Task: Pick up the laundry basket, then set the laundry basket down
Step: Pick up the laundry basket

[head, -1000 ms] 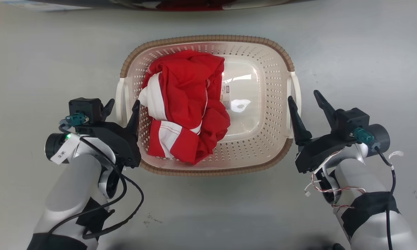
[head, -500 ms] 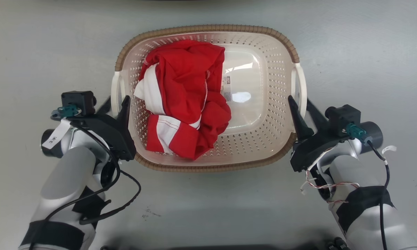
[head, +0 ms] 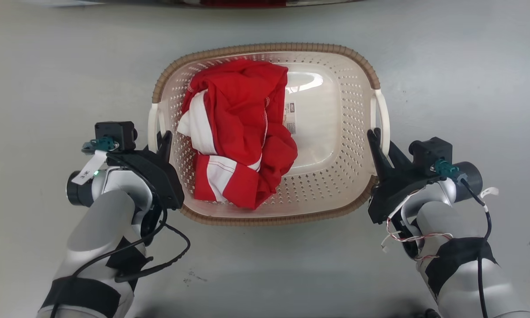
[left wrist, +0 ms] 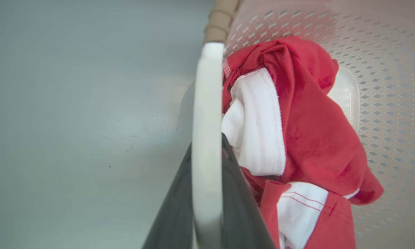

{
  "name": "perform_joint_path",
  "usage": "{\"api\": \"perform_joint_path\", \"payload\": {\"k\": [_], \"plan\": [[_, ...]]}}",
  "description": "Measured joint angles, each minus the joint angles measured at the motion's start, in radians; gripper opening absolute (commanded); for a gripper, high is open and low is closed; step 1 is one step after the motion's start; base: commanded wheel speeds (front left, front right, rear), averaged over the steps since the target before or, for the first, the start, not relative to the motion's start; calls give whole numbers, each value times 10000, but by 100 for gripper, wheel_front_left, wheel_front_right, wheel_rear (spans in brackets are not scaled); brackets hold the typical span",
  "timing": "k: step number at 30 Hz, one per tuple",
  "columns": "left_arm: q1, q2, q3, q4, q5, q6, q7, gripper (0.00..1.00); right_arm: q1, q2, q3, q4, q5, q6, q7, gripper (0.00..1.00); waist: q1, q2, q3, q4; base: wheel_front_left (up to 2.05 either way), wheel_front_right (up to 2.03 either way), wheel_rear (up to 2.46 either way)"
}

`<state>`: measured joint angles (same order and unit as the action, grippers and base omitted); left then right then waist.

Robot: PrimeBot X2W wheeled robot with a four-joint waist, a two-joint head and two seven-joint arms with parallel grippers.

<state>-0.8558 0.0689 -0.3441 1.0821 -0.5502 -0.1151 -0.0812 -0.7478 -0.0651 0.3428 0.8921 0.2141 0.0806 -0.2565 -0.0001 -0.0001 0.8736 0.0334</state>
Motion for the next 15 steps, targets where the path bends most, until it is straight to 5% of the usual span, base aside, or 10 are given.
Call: {"api": "perform_joint_path", "payload": {"k": [15], "plan": [[15,-447,-203,1080,-368,-142,451,0,-46,98,-31,1806,334,174,178,0,0,0,-1137,119,0,0,0]]}}
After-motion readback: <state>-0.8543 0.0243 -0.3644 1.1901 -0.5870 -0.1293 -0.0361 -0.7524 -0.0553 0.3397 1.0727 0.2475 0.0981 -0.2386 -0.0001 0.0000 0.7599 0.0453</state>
